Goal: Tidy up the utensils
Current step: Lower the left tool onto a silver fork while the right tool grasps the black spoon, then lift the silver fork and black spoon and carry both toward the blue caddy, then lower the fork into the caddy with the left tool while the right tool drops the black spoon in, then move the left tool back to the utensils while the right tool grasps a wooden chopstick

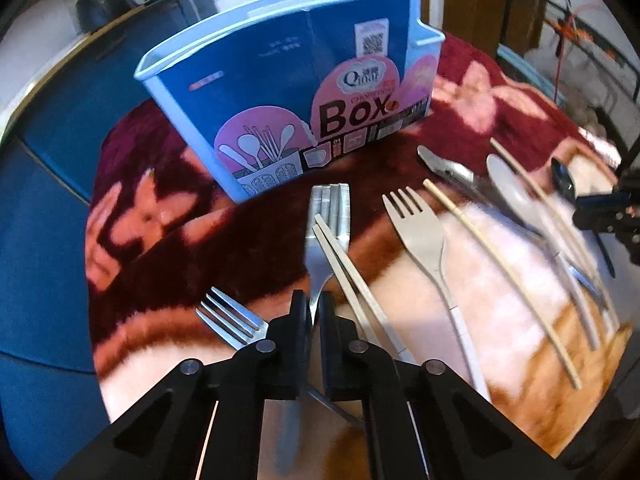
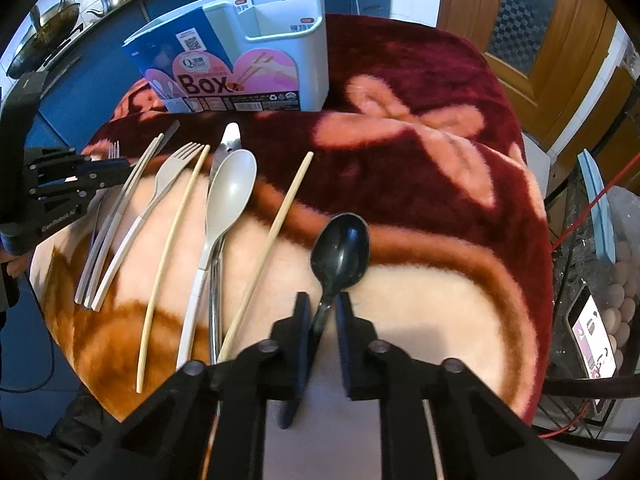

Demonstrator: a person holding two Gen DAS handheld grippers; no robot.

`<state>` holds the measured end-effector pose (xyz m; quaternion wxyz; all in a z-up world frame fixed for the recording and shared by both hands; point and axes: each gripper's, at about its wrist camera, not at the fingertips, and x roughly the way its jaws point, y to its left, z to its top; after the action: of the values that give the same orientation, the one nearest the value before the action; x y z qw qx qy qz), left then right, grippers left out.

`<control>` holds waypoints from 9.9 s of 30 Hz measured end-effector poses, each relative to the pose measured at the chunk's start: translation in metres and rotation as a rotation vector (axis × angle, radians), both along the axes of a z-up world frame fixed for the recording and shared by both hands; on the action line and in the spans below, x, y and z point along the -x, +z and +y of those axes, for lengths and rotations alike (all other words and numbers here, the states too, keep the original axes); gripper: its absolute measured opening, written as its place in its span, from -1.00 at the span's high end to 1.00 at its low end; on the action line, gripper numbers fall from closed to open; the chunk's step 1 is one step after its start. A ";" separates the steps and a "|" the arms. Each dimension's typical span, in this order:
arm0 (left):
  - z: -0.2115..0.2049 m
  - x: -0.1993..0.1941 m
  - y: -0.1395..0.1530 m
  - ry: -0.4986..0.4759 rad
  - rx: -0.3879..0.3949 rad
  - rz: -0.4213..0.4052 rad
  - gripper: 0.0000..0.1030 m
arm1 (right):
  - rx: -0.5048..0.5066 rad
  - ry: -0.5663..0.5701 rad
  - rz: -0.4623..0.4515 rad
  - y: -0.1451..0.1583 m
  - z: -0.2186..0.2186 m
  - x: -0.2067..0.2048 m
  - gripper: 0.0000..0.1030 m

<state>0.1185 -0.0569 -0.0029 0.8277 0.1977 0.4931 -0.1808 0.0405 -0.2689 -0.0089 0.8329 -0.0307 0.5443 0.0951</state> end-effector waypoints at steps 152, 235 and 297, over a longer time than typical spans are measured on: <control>0.022 -0.062 0.071 0.238 0.496 -0.397 0.89 | -0.279 0.241 -0.479 0.073 0.040 -0.137 0.76; 0.043 -0.007 0.076 0.269 0.476 -0.309 0.66 | -0.364 0.104 -0.390 0.085 -0.011 -0.078 0.41; 0.070 -0.008 -0.015 0.372 0.397 0.210 0.80 | -0.084 -0.035 -0.022 0.008 0.007 -0.039 0.88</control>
<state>0.1261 0.0129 -0.0178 0.8137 -0.0820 0.5587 -0.1383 0.0796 -0.2615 -0.0008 0.8410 0.0130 0.5310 0.1030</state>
